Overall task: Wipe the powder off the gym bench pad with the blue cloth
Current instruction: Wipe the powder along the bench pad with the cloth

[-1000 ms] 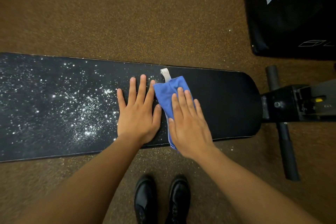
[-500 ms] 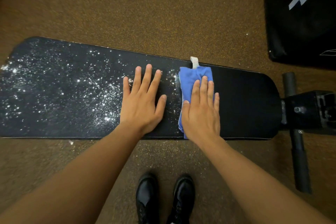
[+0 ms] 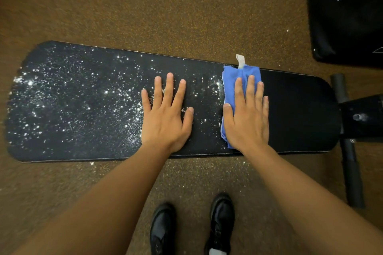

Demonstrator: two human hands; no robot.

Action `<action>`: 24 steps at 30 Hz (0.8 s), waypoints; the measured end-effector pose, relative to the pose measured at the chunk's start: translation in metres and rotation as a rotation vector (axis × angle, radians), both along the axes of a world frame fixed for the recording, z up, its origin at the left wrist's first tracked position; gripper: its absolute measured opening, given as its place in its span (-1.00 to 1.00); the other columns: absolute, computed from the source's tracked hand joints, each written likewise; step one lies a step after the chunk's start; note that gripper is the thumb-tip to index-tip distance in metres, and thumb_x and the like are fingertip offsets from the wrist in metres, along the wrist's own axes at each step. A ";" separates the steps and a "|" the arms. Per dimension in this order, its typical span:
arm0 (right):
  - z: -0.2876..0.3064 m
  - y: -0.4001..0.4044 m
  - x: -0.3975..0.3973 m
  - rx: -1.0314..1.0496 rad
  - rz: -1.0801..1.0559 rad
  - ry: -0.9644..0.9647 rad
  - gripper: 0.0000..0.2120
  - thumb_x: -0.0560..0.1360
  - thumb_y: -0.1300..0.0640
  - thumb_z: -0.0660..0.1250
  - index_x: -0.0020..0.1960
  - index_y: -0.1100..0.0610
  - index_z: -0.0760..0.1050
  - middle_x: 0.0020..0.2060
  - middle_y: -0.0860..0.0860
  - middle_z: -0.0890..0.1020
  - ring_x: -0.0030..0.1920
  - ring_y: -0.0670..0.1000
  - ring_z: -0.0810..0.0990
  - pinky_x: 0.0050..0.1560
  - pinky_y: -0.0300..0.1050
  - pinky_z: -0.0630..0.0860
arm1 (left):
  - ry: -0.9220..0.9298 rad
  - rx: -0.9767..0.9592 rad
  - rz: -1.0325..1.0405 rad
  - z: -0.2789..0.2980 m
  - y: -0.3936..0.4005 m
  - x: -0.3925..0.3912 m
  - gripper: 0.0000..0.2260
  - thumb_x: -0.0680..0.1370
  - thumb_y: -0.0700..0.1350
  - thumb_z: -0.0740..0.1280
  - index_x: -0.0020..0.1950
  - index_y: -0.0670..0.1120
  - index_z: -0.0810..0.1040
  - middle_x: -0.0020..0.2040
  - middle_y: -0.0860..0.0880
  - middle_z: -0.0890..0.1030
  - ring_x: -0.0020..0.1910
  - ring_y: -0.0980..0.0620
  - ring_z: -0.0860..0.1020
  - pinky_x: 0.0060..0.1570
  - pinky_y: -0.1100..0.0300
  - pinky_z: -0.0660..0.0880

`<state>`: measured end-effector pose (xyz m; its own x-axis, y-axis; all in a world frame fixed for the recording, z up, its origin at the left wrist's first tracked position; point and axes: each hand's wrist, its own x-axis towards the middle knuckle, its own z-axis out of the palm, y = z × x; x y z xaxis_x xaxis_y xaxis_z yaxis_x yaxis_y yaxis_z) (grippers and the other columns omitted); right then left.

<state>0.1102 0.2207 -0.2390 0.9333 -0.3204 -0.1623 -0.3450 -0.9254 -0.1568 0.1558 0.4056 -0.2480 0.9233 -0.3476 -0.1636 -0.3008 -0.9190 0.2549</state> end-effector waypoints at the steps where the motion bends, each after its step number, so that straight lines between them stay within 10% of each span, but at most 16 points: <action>1: 0.000 0.000 0.000 -0.004 -0.005 0.003 -0.37 0.62 -0.08 -0.01 0.60 0.09 -0.14 0.59 0.12 -0.12 0.57 0.17 -0.18 0.53 0.17 -0.12 | -0.003 0.001 0.004 -0.001 0.000 0.000 -0.42 0.63 0.19 -0.10 0.61 0.05 -0.14 0.62 -0.04 -0.19 0.57 -0.09 -0.28 0.50 -0.19 -0.26; 18: 0.000 0.011 -0.031 0.041 0.244 0.054 -0.43 0.63 -0.05 -0.12 0.59 0.10 -0.08 0.59 0.06 -0.07 0.57 0.11 -0.18 0.52 0.18 -0.08 | -0.015 0.005 0.027 -0.003 -0.001 -0.001 -0.43 0.63 0.18 -0.10 0.62 0.05 -0.11 0.62 -0.03 -0.16 0.57 -0.08 -0.26 0.51 -0.20 -0.20; 24: -0.005 0.004 0.040 0.000 -0.032 0.015 -0.41 0.64 0.00 -0.04 0.59 0.17 -0.10 0.59 0.10 -0.12 0.57 0.15 -0.18 0.53 0.19 -0.12 | -0.017 0.011 0.026 -0.003 -0.001 -0.001 -0.43 0.63 0.18 -0.12 0.61 0.05 -0.13 0.62 -0.04 -0.17 0.57 -0.09 -0.26 0.50 -0.20 -0.22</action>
<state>0.1500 0.2248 -0.2443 0.9200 -0.3501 -0.1763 -0.3768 -0.9139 -0.1512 0.1552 0.4043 -0.2509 0.9346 -0.3219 -0.1512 -0.2814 -0.9293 0.2392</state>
